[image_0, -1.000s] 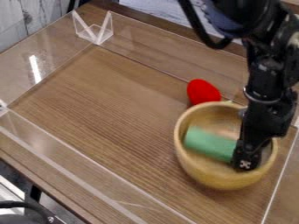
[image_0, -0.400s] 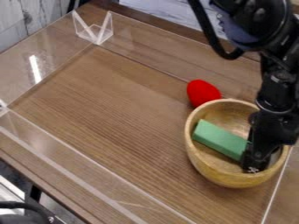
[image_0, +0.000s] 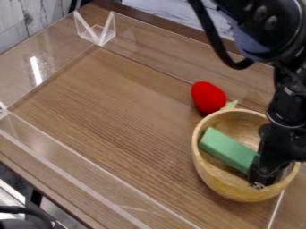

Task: Remove the green object from the brown bowl and put it on the table

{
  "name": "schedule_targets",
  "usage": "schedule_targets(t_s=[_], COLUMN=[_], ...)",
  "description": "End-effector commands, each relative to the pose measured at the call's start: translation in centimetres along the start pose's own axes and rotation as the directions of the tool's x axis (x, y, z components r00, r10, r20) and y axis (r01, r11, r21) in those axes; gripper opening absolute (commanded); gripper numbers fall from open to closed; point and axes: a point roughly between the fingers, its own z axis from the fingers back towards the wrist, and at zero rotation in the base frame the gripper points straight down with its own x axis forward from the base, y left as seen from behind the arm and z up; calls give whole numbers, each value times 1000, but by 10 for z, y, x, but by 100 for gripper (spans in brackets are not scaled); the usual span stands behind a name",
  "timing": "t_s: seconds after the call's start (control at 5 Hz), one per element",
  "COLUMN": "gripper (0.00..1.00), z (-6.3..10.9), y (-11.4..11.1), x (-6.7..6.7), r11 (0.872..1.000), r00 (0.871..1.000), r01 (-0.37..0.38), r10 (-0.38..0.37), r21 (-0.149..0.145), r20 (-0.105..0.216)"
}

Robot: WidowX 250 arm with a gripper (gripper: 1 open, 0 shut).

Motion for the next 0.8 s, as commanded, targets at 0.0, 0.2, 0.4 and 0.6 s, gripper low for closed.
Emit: schedule_targets(t_s=[0.0,0.2,0.4,0.6], gripper=[0,0,0,0], z=[33,75,104,124], y=[7,7,24,39], x=[6,-3,-31,-63], r11=[997,991,980,971], r00=[1000,999,997,994], r01=[21,29,6,-36], r10=[-22,-25,9,59], r21=[75,132,198,236], r20=[20,-33,-78,-90])
